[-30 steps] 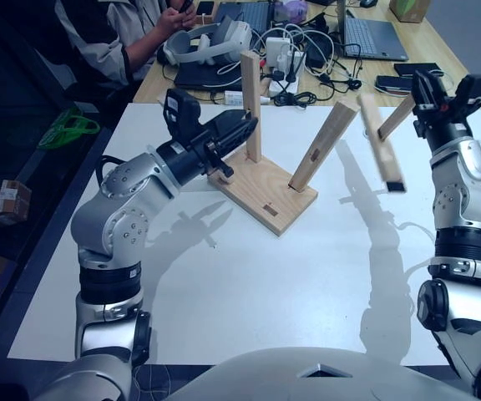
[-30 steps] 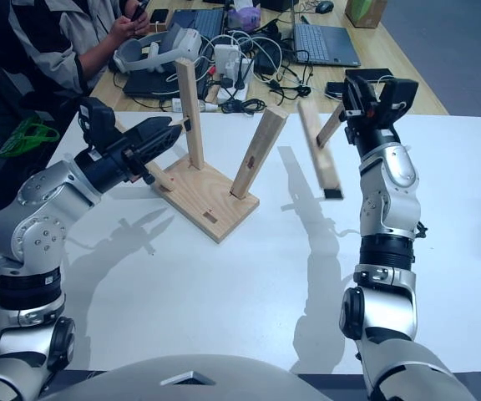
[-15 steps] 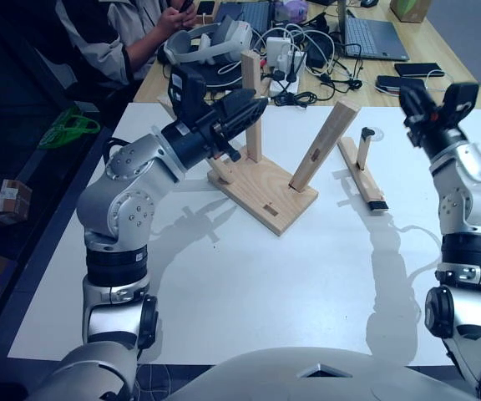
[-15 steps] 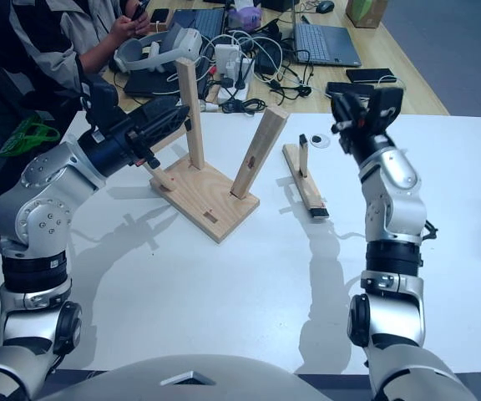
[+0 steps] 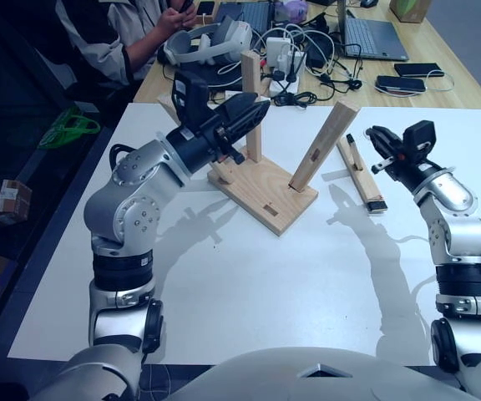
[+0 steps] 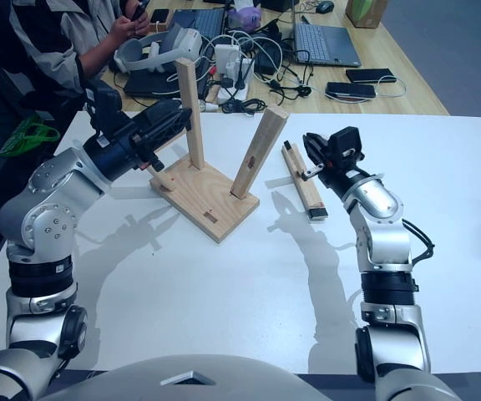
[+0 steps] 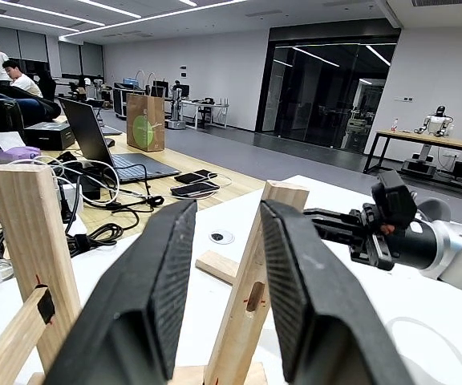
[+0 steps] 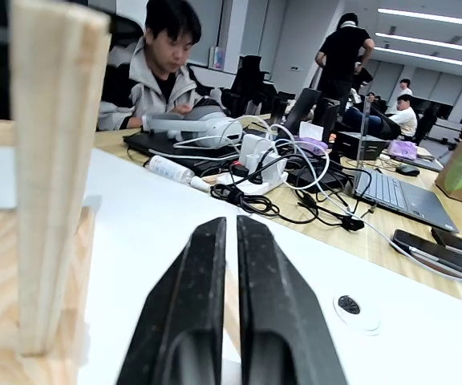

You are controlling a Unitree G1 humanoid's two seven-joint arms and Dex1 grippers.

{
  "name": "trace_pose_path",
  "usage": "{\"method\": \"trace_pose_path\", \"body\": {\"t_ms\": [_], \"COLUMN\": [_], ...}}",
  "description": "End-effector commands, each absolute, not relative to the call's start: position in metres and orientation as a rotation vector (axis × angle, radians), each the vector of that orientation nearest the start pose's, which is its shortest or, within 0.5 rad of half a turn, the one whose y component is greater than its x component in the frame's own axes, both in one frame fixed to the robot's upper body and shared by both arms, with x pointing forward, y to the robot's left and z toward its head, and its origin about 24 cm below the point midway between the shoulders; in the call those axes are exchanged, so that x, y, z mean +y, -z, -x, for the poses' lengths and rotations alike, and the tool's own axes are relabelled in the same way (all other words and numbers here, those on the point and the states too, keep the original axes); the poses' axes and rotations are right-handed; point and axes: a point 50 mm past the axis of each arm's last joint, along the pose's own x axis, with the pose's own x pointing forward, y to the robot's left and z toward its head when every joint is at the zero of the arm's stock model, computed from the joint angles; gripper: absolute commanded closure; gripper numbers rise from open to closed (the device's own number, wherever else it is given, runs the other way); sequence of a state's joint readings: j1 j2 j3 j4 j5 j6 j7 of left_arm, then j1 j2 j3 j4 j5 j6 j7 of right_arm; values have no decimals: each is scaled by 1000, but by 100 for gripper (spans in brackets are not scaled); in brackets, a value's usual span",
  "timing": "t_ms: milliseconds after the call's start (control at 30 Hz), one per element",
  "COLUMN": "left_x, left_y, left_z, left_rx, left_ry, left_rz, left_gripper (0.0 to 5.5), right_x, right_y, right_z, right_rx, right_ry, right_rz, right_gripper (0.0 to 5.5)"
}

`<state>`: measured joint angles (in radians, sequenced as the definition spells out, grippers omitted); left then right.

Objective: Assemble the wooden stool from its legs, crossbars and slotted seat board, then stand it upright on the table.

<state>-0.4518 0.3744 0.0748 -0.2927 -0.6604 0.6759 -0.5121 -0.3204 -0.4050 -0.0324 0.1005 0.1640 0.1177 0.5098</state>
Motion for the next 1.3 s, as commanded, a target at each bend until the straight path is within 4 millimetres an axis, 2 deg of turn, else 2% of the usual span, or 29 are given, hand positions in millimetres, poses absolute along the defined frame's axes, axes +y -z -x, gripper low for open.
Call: {"method": "trace_pose_path", "body": {"t_ms": [33, 300, 500, 633, 733, 900, 1033, 1133, 1200, 1300], "left_x": [138, 137, 136, 135, 135, 145, 150, 150, 152, 157], "left_y": [-188, -186, -186, -186, -185, -169, -148, -129, -123, -123], "left_z": [-289, -289, -289, -290, -290, -282, -275, -268, -266, -267], "left_rx": [-83, -78, -79, -77, -73, -12, 60, 123, 141, 138], "left_ry": [840, 844, 851, 853, 846, 778, 681, 592, 545, 498], "left_rz": [148, 129, 126, 127, 131, 141, 184, 230, 254, 260], "left_gripper": [407, 407, 407, 407, 407, 407, 407, 407, 407, 407], "right_x": [-183, -180, -168, -162, -167, -179, -192, -201, -205, -202], "right_y": [-104, -108, -89, -80, -79, -79, -75, -64, -58, -48], "right_z": [-313, -322, -333, -338, -345, -345, -342, -338, -334, -325], "right_rx": [-50, -123, -52, -13, -8, 35, 96, 176, 214, 259], "right_ry": [-497, -399, -410, -410, -334, -277, -243, -214, -214, -260], "right_rz": [320, 356, 334, 383, 369, 107, -69, -187, -199, -117], "right_gripper": [508, 390, 293, 293, 351, 445, 503, 510, 510, 510]}}
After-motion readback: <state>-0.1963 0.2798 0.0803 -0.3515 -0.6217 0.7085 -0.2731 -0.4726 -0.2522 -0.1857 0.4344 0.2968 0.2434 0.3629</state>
